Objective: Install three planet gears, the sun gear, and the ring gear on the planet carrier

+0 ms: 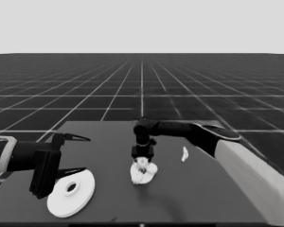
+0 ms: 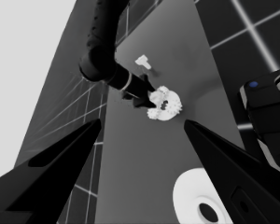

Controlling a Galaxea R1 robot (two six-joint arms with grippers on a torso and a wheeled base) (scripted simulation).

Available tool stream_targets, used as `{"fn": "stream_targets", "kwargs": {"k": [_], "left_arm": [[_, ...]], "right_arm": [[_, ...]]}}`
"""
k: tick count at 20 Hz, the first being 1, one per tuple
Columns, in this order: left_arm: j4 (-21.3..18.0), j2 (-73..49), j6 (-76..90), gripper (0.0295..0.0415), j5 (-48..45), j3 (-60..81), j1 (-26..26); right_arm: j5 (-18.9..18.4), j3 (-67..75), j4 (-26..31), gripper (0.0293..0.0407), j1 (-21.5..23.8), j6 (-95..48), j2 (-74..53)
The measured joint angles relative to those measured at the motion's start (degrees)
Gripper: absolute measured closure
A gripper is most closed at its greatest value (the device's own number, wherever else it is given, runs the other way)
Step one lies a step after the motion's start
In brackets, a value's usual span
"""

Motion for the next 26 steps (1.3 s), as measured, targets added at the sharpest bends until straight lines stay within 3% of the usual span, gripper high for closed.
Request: {"fn": "stream_targets", "kwargs": {"k": [4, 26], "left_arm": [[0.0, 0.0, 0.0, 0.0326, 0.0, 0.0, 0.0], [0.0, 0.0, 0.0, 0.0326, 0.0, 0.0, 0.0]], "right_arm": [[1.3, -3.2, -3.1, 0.0391, -3.4, -2.0, 0.9], [1.5, -3.6, -3.4, 0.0391, -4.4, 8.3, 0.9]]}}
